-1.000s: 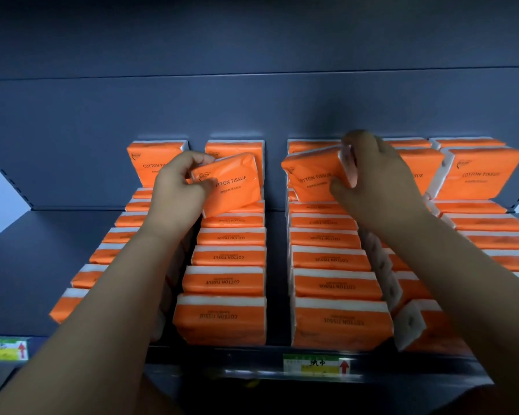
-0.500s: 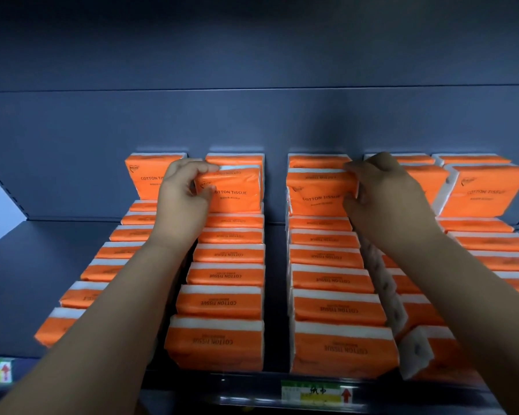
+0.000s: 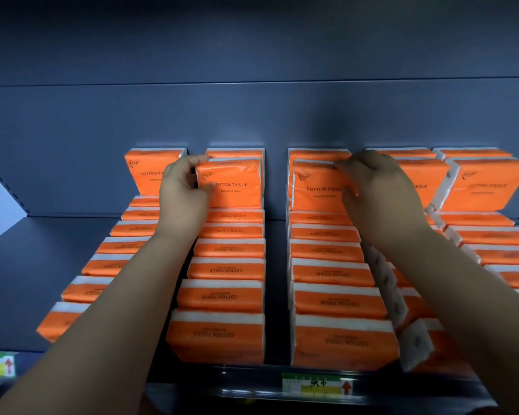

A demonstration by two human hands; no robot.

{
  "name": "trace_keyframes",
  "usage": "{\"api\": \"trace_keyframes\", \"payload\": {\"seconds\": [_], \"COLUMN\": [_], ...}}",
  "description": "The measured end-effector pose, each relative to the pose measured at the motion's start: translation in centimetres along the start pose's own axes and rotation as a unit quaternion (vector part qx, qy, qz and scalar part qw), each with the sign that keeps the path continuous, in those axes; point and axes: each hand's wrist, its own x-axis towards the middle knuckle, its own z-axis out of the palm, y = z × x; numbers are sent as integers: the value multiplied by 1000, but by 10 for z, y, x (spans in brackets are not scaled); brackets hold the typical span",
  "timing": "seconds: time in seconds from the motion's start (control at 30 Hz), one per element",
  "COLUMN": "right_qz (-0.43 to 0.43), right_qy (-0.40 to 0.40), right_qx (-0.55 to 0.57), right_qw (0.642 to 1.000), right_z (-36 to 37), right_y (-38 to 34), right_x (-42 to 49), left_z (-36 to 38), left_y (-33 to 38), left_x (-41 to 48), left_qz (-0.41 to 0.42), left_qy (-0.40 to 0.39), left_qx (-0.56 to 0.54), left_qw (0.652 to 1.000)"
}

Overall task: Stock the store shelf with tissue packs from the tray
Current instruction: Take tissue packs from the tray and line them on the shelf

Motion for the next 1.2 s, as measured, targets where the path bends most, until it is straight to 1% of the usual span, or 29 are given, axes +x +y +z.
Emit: {"api": "trace_keyframes", "payload": {"seconds": [0.2, 0.43, 0.7, 0.8, 1.0, 1.2], "right_qz": [-1, 11, 36, 40, 47, 33], "right_qy": [20, 19, 14, -1, -54, -67], "right_qx": [2, -7, -16, -28, -87, -106], "right_qw": [1000, 1000, 999, 999, 994, 992], "right_z": [6, 12, 13, 13, 7, 2], "right_y": [-2, -3, -7, -9, -22, -37], "right_x": [3, 8, 11, 13, 13, 9], "left_z": [3, 5, 8, 10, 9, 8], "left_y": [4, 5, 3, 5, 7, 12], "left_x": [-3, -4, -2, -2, -3, -8], "left_qz": [-43, -36, -47, -52, -75, -54], "left_qy": [23, 16, 18, 21, 19, 19], "left_qx": [-44, -32, -38, -35, -24, 3], "left_qw": [998, 999, 998, 998, 997, 998]}}
